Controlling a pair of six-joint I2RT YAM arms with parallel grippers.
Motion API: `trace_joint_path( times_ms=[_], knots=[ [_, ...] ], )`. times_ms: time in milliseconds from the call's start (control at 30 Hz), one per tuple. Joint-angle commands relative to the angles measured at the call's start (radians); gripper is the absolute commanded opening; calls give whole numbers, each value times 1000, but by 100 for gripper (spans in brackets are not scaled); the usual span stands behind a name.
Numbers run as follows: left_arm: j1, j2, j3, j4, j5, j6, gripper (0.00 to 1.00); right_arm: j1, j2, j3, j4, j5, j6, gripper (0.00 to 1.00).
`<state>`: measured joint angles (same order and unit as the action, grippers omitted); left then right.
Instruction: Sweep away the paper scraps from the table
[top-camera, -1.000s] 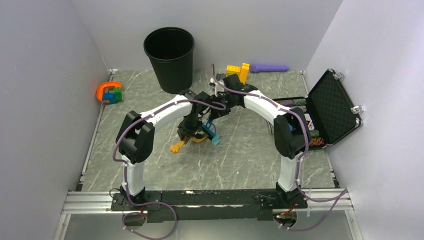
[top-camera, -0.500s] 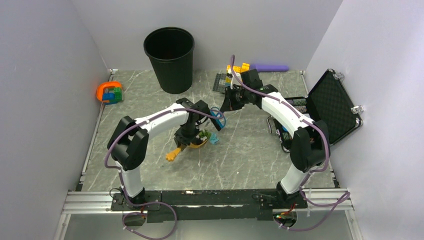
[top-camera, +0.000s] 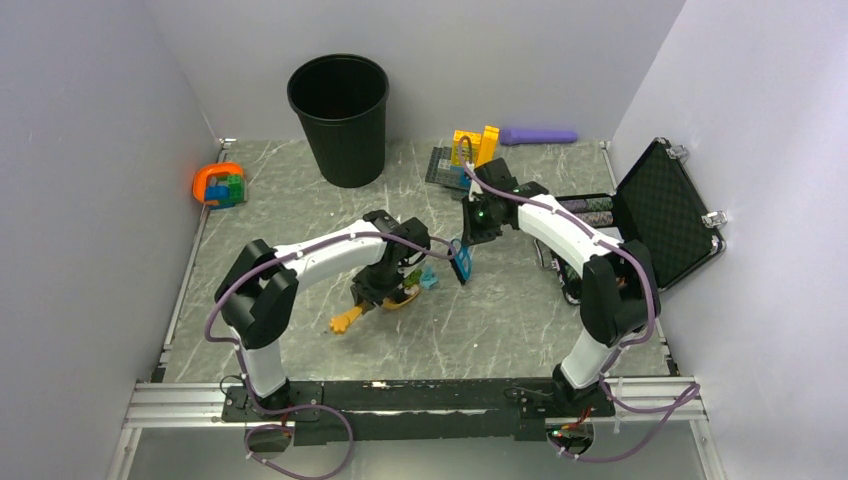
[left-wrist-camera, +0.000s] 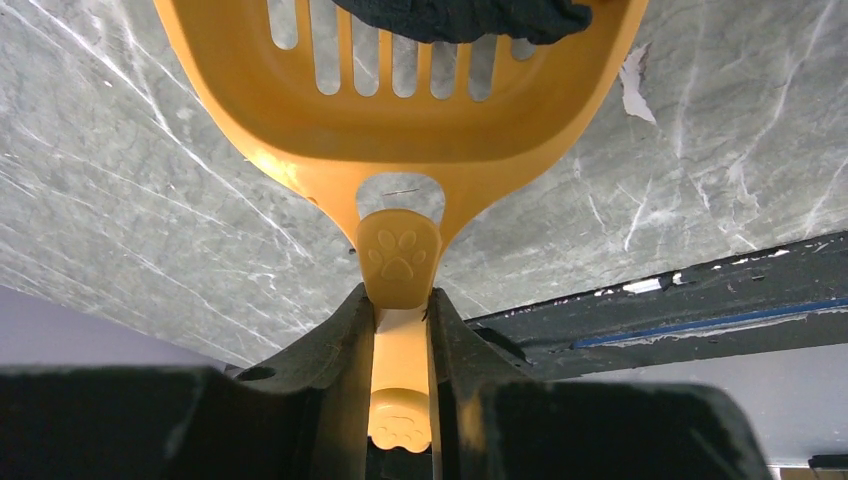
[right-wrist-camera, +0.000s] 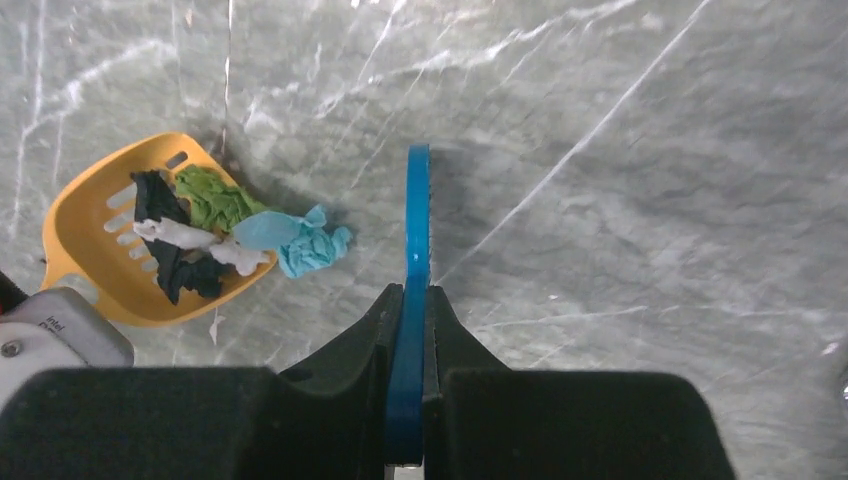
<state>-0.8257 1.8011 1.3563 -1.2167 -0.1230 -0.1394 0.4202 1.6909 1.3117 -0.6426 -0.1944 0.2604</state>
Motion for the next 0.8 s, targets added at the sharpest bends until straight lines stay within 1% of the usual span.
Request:
trace_joint_path(
  times_ms=[0, 100, 267, 433, 567, 767],
  knots=[
    [-16, 9, 40, -25, -2, -3, 0, 76, -16, -38, 49, 42, 81, 0],
    [-17, 28, 62, -12, 23, 4, 0, 118, 15, -27, 88, 12, 103, 0],
    [-17, 64, 94, -12, 42, 11, 0, 162, 47, 42, 130, -57, 99, 0],
    [-17, 56, 88, 13, 54, 8, 0, 171, 13, 58, 155, -129, 91, 0],
    [-18, 31, 53, 57, 58, 9, 0, 172, -43, 23, 167, -140, 84, 0],
    [-43, -36, 8, 134, 40, 34, 0, 169, -71, 24, 121, -111, 59, 0]
  ],
)
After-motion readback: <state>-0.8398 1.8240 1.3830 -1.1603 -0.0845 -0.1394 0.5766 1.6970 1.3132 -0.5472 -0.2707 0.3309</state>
